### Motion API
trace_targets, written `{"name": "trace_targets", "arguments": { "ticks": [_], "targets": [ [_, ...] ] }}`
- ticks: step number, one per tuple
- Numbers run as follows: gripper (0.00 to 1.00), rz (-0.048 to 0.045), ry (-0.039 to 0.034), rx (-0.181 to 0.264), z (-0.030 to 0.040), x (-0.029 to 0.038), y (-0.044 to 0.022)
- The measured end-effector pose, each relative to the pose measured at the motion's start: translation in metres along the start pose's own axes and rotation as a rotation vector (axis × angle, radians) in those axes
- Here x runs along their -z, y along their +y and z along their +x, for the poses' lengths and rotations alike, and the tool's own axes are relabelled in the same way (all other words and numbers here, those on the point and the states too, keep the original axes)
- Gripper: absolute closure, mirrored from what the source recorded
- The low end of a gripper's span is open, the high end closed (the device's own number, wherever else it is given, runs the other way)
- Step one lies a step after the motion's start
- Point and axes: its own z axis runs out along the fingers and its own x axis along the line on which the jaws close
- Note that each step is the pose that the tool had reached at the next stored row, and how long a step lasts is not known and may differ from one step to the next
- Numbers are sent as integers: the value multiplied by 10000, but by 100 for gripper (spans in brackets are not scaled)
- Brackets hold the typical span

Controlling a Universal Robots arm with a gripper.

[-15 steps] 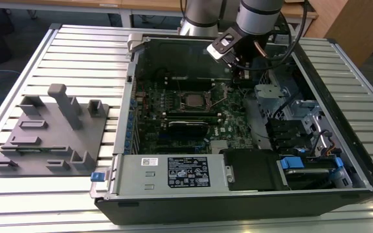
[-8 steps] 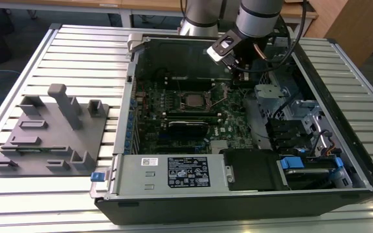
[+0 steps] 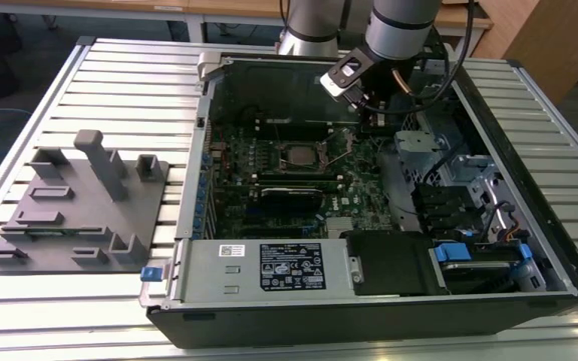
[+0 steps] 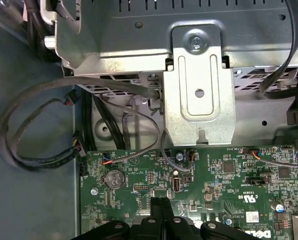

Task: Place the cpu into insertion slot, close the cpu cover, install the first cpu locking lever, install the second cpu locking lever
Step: 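Close the cpu cover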

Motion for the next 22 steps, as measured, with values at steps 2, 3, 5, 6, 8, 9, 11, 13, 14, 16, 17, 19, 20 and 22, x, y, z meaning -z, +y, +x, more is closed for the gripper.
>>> {"name": "trace_targets", "arguments": {
  "ticks": [2, 3, 5, 6, 8, 9, 11, 13, 14, 16, 17, 19, 20, 22],
  "targets": [
    [90, 17, -4, 0, 0, -1, 1],
    [90, 60, -6, -1, 0, -2, 2],
    [90, 169, -17, -8, 0, -3, 3],
    [90, 223, -21, -10, 0, -4, 4],
    [90, 273, -28, -13, 0, -3, 4],
    [90, 273, -28, -13, 0, -3, 4],
    [90, 274, -26, -13, 0, -4, 5],
    [90, 274, -26, -13, 0, -6, 5],
    [90, 273, -22, -13, 1, -10, 5],
    [90, 274, -26, -13, 0, -20, 4],
    [90, 274, -26, -13, -1, -28, 4],
    [90, 274, -28, -13, -1, -34, 4],
    [90, 275, -29, -13, -2, -35, 3],
    [90, 271, -26, -12, -2, -38, -7]
  ]
}}
